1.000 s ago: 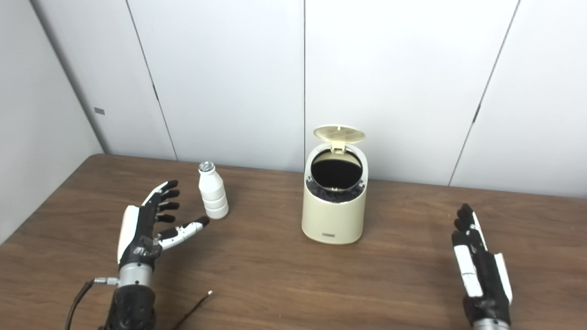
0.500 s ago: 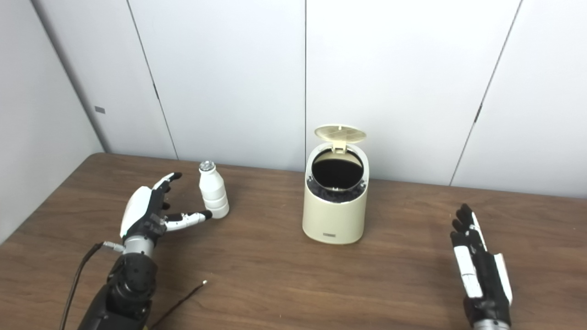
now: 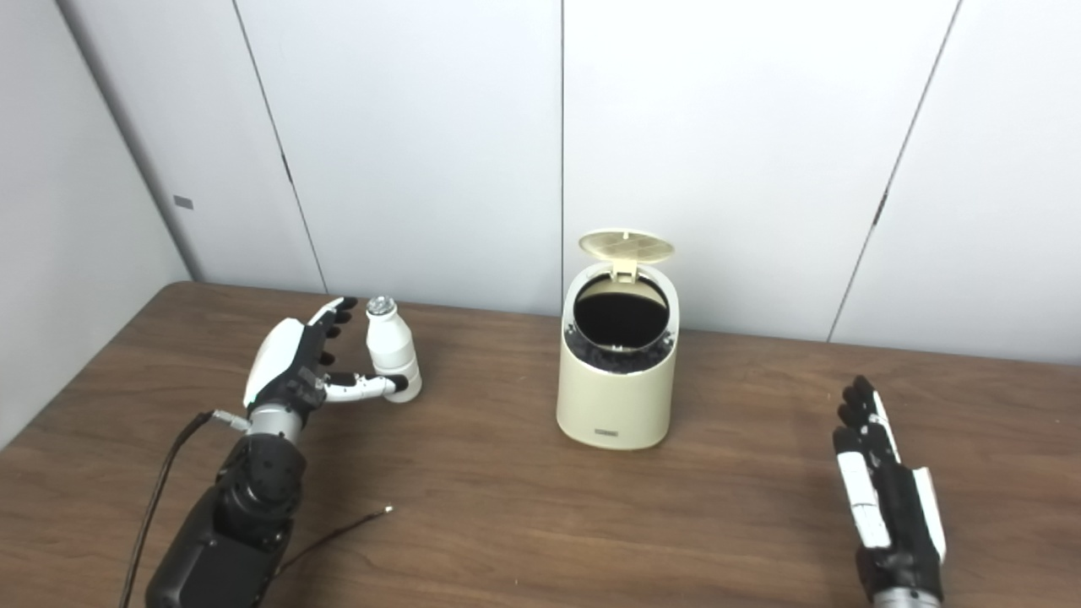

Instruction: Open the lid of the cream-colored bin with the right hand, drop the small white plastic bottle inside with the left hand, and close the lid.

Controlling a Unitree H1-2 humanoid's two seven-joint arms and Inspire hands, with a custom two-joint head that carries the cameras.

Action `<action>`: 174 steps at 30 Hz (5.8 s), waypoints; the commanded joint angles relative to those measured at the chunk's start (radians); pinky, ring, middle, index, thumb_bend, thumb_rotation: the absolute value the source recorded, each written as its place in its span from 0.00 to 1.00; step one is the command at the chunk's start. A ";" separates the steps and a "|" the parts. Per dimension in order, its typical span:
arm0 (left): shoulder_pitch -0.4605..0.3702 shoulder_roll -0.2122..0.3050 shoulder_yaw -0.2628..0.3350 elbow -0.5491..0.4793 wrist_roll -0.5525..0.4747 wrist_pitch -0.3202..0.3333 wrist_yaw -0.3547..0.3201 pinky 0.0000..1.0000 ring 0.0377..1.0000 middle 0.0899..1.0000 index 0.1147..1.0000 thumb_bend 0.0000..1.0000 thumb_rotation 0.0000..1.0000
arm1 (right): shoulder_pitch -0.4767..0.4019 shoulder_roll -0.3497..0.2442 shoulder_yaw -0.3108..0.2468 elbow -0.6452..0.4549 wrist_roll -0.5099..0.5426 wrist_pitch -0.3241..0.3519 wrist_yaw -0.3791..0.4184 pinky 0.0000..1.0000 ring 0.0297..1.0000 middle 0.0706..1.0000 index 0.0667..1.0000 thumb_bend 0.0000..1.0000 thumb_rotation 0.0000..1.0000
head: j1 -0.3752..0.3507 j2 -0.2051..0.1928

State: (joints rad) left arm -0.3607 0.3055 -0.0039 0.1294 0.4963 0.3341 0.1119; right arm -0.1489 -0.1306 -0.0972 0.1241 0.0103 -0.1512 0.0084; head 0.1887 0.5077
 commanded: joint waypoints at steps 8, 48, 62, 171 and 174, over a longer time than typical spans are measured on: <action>-0.060 0.018 -0.019 0.004 0.022 -0.026 0.028 0.66 0.80 0.84 0.86 0.93 0.22 | 0.044 0.023 0.013 0.044 -0.011 0.005 -0.012 0.95 0.96 0.97 0.97 0.59 0.89 | 0.000 0.003; -0.063 -0.021 -0.017 0.023 -0.001 -0.096 0.067 0.54 0.65 0.70 0.68 0.78 0.03 | 0.038 0.030 0.003 0.057 0.034 -0.003 -0.007 0.94 0.96 0.96 0.96 0.58 0.85 | -0.003 0.006; -0.081 -0.055 0.024 0.057 -0.046 -0.154 0.122 0.45 0.44 0.47 0.40 0.50 0.00 | 0.036 0.031 -0.003 0.054 0.056 -0.005 -0.005 0.97 0.97 0.95 0.96 0.59 0.86 | 0.000 0.008; -0.378 -0.270 -0.283 0.442 0.240 -0.692 0.479 0.35 0.39 0.46 0.45 0.47 0.00 | 0.029 0.086 0.011 0.028 0.013 0.033 -0.054 0.92 0.95 0.92 0.92 0.60 0.87 | -0.143 0.034; -0.374 -0.273 -0.278 0.431 0.231 -0.685 0.470 0.33 0.37 0.46 0.47 0.47 0.00 | 0.030 0.083 0.009 0.028 0.022 0.030 -0.048 0.92 0.96 0.93 0.92 0.58 0.89 | -0.142 0.033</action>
State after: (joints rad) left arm -0.6850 0.0329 -0.2882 0.5960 0.7334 -0.3384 0.5626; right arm -0.1592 -0.0765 -0.0981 0.1113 0.0161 -0.1025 -0.0441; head 0.0460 0.5384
